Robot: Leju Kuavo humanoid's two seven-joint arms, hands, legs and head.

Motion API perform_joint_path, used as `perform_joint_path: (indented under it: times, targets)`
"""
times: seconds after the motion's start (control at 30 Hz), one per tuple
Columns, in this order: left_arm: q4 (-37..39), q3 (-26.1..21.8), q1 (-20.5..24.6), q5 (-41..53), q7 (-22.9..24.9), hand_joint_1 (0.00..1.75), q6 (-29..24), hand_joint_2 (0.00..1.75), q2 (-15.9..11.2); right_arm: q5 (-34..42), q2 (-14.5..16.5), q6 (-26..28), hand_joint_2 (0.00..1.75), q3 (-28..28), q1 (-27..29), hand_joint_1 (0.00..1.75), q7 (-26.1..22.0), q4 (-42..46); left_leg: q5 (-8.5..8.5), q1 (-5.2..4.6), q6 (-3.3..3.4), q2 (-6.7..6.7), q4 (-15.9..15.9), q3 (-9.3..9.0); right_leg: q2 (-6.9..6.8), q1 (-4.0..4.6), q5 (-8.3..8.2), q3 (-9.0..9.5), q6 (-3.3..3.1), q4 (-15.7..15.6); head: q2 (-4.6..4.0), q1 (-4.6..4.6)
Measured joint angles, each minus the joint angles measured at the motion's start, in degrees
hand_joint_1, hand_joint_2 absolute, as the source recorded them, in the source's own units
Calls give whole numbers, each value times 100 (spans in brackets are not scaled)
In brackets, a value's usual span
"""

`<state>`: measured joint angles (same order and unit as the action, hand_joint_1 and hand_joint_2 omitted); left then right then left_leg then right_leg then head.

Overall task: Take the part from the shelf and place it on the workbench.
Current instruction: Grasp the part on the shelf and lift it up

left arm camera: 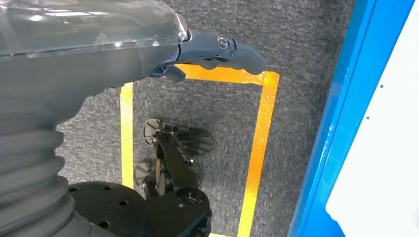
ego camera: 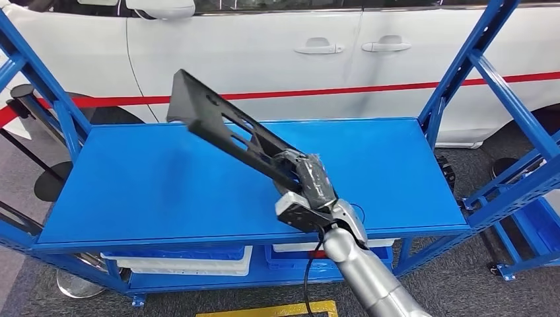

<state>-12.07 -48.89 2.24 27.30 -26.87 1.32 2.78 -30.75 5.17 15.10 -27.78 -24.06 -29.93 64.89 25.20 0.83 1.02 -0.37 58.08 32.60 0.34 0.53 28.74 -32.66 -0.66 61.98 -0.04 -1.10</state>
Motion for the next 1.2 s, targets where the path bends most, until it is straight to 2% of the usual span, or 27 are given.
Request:
perform_joint_path:
  times: [0.03, 0.07, 0.17, 0.2, 0.23, 0.3, 0.33, 0.37, 0.4, 0.43, 0.47, 0.53, 0.57, 0.67, 0.7, 0.77, 0.83, 0.87, 0.9, 0.93, 1.0, 1.03, 1.07, 1.13, 1.17, 1.2]
  targets:
    - [-1, -9, 0, -29, 6, 0, 1, 175, 8, 401, -46, -213, 175, 64, 111, 175, -156, 314, -5, -8, -19, -5, 2, 4, -3, 24, -88, 140, -41, -274, 0, 1]
    - [-1, -30, 4, -76, 16, 0, 4, 175, 16, 853, -83, -503, 175, 111, 213, 175, -322, 581, -11, -12, -45, -5, 1, 14, -5, 40, -126, 192, -62, -409, 0, 1]
    - [-2, -158, 19, -261, 37, 0, 55, 175, 21, 2313, -177, -1718, 175, 184, 506, 175, -769, 1251, -12, -31, -135, -2, 15, 64, -11, 4, -211, 152, -73, -489, 0, 2]
    - [-2, -206, 18, -311, 35, 0, 84, 175, 22, 2765, -199, -2177, 175, 196, 574, 175, -871, 1459, 55, -37, -161, 1, 101, 112, -18, -22, -241, 150, -89, -521, 0, -4]
    - [-2, -254, 16, -349, 32, 0, 110, 175, 24, 3198, -218, -2660, 175, 200, 617, 175, -940, 1666, 192, -38, -184, 5, 304, 208, -25, -47, -266, 147, -103, -550, 0, -10]
    - [-2, -339, 13, -382, 31, 0, 139, 175, 30, 3934, -258, -3579, 175, 203, 665, 175, -983, 2031, 573, -19, -223, 9, 1016, 530, -43, -49, -271, 135, -123, -552, 0, -20]
    - [-2, -377, 10, -384, 34, 0, 143, 175, 32, 4251, -286, -4024, 175, 207, 697, 175, -976, 2209, 708, -13, -238, 10, 1373, 692, -51, -46, -265, 132, -125, -549, 0, -20]
    - [-2, -413, 6, -377, 44, 0, 144, 175, 33, 4526, -315, -4432, 175, 210, 734, 175, -957, 2385, 740, -11, -249, 11, 1576, 786, -59, -44, -256, 131, -126, -544, 0, -19]
    - [-2, -443, 2, -362, 63, 0, 145, 175, 33, 4747, -338, -4772, 175, 214, 762, 175, -928, 2553, 659, -11, -255, 12, 1562, 782, -63, -45, -244, 134, -123, -534, 0, -19]
    - [-2, -470, 0, -348, 90, 0, 146, 175, 32, 4934, -356, -5054, 175, 216, 775, 175, -888, 2721, 484, -11, -253, 13, 1330, 675, -62, -47, -227, 140, -116, -518, 0, -20]
    - [-2, -493, 0, -334, 129, 0, 145, 175, 31, 5071, -366, -5248, 175, 216, 778, 175, -830, 2885, 268, -12, -241, 16, 944, 496, -60, -49, -204, 150, -103, -496, 0, -20]
    - [-2, -534, 10, -327, 228, 0, 138, 175, 31, 5231, -376, -5431, 175, 215, 763, 175, -700, 3162, 12, -28, -189, 20, 281, 182, -55, -26, -159, 143, -57, -430, 0, -17]
    - [-2, -556, 15, -328, 280, 0, 132, 175, 32, 5271, -379, -5469, 175, 214, 756, 175, -639, 3275, -20, -36, -158, 18, 114, 113, -54, -17, -147, 125, -33, -403, 0, -13]
    - [-2, -614, 14, -333, 386, 0, 109, 175, 44, 5300, -382, -5559, 175, 212, 744, 175, -551, 3514, -17, -34, -63, 2, 42, 116, -57, -20, -125, 83, 32, -359, 0, -9]
    - [-2, -629, 14, -334, 407, 0, 97, 175, 52, 5285, -382, -5594, 175, 212, 740, 175, -556, 3583, -33, -27, -27, 2, 24, 117, -53, -25, -48, 54, 61, -283, 0, -7]
    - [-2, -653, 19, -322, 460, 0, 70, 175, 68, 5211, -384, -5640, 175, 200, 736, 175, -614, 3691, -65, -16, 31, 7, -2, 134, -41, -50, 298, -135, 122, 185, 0, -1]
    - [-2, -666, 23, -275, 532, 0, 44, 175, 68, 5130, -396, -5621, 175, 177, 749, 175, -668, 3741, -87, -23, 55, 9, 0, 175, -40, -75, 681, -442, 161, 921, 0, 1]
    - [-2, -668, 23, -245, 569, 0, 34, 175, 68, 5102, -409, -5596, 175, 167, 764, 175, -681, 3748, -99, -26, 56, 9, 4, 197, -40, -86, 754, -538, 171, 1169, 0, 1]
    - [-2, -668, 23, -216, 598, 0, 27, 175, 68, 5079, -428, -5564, 175, 157, 779, 175, -698, 3750, -114, -27, 53, 8, 9, 218, -40, -94, 713, -536, 173, 1216, 0, 1]
    - [-2, -667, 21, -186, 622, 0, 24, 175, 69, 5062, -452, -5533, 175, 146, 792, 175, -725, 3752, -128, -27, 45, 6, 15, 236, -40, -98, 575, -421, 166, 1040, 0, 1]
    - [-2, -667, 17, -124, 656, 0, 31, 175, 75, 5015, -506, -5461, 175, 121, 819, 175, -805, 3770, -160, -30, 14, 0, 21, 257, -37, -91, 241, 46, 123, 226, 0, 0]
    - [-2, -667, 16, -94, 669, 0, 37, 175, 78, 4984, -535, -5423, 175, 112, 847, 175, -847, 3788, -181, -32, -12, -5, 17, 260, -35, -74, 124, 237, 100, -117, 0, -2]
    - [-2, -667, 17, -66, 678, 0, 46, 175, 81, 4947, -570, -5382, 175, 107, 886, 175, -887, 3809, -204, -33, -43, -9, 12, 262, -33, -55, 64, 353, 78, -347, 0, 0]
    - [-2, -667, 17, -23, 694, 0, 61, 175, 83, 4882, -637, -5320, 175, 95, 981, 175, -947, 3843, -262, -31, -119, -14, -9, 272, -31, -24, 7, 358, 38, -435, 0, 2]
    - [-2, -666, 16, 1, 698, 0, 68, 175, 81, 4853, -666, -5292, 175, 88, 1026, 175, -964, 3858, -267, -28, -151, -12, -4, 285, -36, -37, -23, 339, 4, -463, 0, 4]
    - [-2, -665, 15, 24, 702, 0, 73, 175, 77, 4827, -686, -5270, 175, 81, 1065, 175, -970, 3873, -205, -26, -179, -8, 44, 319, -43, -50, -63, 312, -35, -482, 0, 3]
